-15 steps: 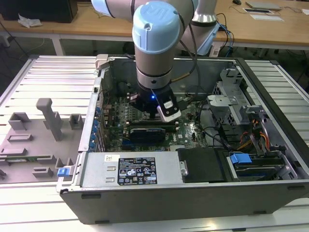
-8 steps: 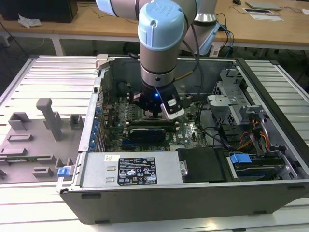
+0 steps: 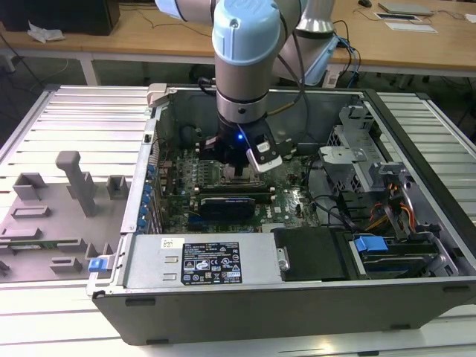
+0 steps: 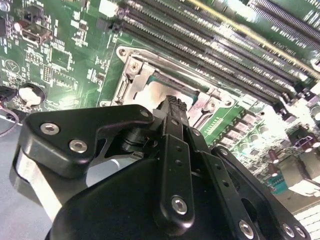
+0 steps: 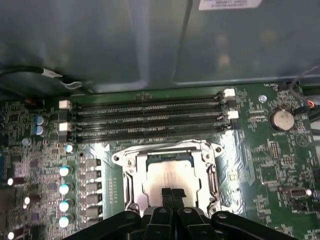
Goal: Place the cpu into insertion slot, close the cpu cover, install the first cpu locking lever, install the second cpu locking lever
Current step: 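Install the second cpu locking lever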
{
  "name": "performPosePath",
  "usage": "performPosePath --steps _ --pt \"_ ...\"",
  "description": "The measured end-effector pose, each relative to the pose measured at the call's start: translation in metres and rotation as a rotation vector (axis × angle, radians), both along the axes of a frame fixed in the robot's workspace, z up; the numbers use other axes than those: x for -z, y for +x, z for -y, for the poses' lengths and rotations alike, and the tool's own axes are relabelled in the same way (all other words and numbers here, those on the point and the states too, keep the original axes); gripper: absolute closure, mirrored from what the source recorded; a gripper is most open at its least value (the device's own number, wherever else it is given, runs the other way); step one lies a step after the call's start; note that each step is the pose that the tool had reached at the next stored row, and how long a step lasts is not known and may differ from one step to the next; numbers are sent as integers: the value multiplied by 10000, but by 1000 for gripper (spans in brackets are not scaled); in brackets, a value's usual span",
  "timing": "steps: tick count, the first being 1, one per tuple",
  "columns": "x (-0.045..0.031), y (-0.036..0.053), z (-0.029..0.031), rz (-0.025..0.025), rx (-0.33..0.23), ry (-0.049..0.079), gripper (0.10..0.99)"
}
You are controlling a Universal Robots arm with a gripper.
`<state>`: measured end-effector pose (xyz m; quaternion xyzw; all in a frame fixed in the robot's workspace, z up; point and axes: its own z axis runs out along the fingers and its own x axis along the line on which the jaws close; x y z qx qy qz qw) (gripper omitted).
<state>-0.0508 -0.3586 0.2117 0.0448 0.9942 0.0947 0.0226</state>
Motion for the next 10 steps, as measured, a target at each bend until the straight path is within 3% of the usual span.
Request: performPosePath --steps 2,4,6,10 --pt "1 0 -116 0 0 -293 980" --pt "0 0 -152 -6 -1 -482 980" --pt "-12 0 -161 -7 -1 -593 980" --pt "-103 1 -165 -7 -1 -636 980"
